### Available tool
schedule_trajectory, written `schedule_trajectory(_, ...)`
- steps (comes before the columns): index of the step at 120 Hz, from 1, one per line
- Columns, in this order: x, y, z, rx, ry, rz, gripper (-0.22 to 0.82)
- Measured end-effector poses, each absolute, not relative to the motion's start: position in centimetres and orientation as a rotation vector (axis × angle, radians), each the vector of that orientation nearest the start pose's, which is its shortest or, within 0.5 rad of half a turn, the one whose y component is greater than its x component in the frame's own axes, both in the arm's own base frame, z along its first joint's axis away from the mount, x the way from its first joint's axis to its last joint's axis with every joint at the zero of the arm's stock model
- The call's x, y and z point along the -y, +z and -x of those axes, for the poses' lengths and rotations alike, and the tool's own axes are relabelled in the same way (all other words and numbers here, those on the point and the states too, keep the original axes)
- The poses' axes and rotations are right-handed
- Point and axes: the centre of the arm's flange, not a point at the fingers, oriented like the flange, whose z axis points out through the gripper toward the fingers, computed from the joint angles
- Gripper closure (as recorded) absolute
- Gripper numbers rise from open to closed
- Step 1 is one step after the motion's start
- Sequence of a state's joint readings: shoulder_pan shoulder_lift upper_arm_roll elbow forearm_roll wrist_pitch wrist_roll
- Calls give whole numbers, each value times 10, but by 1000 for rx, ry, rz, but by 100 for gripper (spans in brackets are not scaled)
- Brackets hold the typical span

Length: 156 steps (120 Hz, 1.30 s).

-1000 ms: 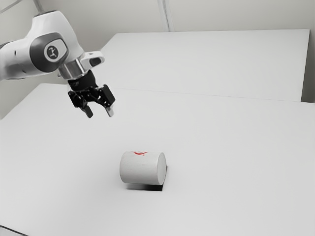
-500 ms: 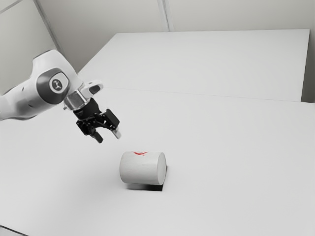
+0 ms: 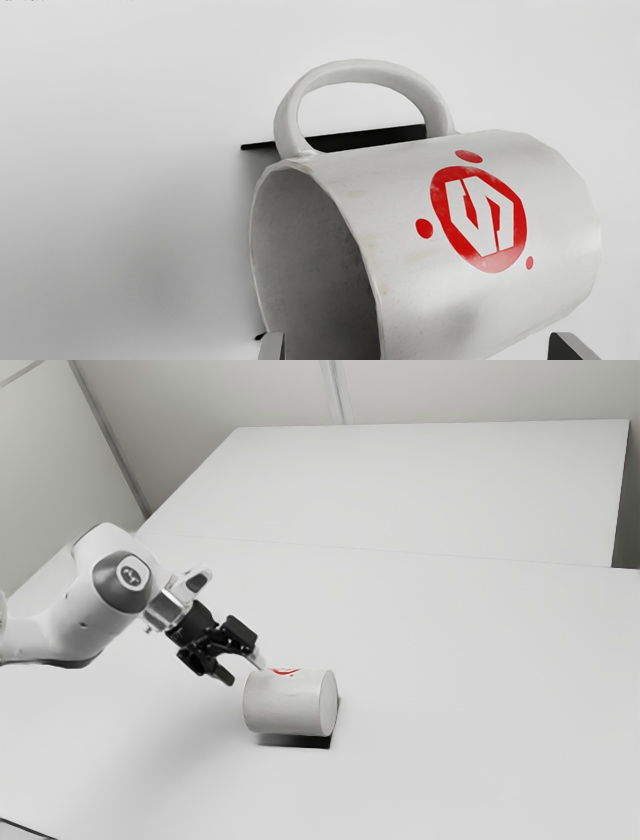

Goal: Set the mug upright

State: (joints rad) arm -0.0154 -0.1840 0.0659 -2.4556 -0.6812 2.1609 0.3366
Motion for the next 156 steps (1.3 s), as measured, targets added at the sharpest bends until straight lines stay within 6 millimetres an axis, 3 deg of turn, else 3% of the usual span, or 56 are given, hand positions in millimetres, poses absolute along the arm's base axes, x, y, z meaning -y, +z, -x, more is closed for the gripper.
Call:
schedule_trajectory(48,6,322,-433,-268,109,-2331,4)
schedule_trajectory(87,11,303,-421,-280,245,-2172,7)
schedule_trajectory(97,12,303,-421,-258,279,-2151,17)
schedule_trajectory(118,14,304,-421,-186,333,-2137,50)
schedule_trajectory(156,21,326,-424,-48,446,-2121,70)
